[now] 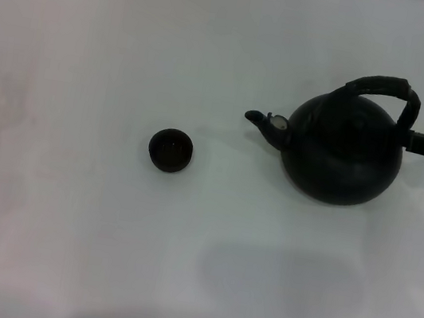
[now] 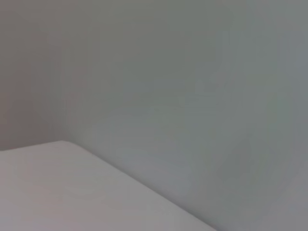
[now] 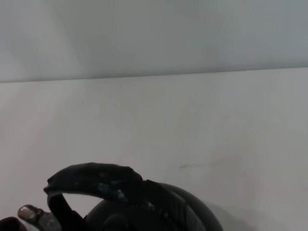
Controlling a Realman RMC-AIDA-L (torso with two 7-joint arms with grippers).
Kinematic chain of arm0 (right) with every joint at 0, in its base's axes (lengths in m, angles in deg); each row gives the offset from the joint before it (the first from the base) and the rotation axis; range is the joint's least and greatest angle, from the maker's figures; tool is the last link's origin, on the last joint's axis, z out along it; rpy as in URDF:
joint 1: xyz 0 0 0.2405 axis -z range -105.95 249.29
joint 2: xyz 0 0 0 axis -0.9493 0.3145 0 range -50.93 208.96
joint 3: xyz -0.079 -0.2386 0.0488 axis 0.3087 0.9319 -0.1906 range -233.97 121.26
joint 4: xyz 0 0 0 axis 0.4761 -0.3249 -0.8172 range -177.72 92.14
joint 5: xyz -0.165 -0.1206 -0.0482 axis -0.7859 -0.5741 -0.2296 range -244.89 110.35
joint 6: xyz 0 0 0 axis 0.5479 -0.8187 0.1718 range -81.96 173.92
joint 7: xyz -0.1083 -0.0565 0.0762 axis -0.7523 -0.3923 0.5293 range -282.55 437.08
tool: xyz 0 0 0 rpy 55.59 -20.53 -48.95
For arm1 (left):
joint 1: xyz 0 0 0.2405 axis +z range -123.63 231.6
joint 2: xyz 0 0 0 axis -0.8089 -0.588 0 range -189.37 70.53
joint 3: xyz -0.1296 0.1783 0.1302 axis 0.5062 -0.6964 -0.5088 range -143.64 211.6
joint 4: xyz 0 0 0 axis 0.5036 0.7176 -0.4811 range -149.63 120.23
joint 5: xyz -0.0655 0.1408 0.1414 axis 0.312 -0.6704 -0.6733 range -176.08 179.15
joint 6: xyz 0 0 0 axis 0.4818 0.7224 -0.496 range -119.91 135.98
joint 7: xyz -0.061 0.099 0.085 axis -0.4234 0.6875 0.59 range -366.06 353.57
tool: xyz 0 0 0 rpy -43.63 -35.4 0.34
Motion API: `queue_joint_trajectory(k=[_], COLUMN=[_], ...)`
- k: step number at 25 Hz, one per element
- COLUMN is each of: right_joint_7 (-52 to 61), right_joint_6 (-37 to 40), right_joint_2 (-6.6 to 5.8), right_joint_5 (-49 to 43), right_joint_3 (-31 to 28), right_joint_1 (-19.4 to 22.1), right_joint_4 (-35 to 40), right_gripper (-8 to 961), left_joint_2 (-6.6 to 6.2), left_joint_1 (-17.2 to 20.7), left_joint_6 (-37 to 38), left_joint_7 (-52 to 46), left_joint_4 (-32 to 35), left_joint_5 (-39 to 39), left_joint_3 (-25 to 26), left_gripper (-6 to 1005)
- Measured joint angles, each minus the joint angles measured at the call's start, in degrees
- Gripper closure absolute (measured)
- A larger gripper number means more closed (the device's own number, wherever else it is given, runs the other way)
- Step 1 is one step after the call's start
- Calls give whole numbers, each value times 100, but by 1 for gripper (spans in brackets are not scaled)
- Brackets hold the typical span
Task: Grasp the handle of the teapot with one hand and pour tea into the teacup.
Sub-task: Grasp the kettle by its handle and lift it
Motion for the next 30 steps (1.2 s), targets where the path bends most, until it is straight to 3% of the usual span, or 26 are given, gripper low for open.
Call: queue_joint_trajectory(k=[13, 30], right_joint_7=[-26, -117], right_joint_6=[-80, -81], right_joint_2=[13, -15], right_joint_5=[179, 616], right_joint_3=[14, -95], right_joint_1=[-419, -544], right_joint_4=[-467, -949], right_gripper=[152, 244], left_joint_2=[0, -8], left_joint_1=[-132, -173], left_joint_6=[3, 1], left_joint_7=[-15, -26], left_joint_4=[107, 256], left_joint_5=[-203, -206], left_joint_3=[12, 0], left_gripper=[390, 389])
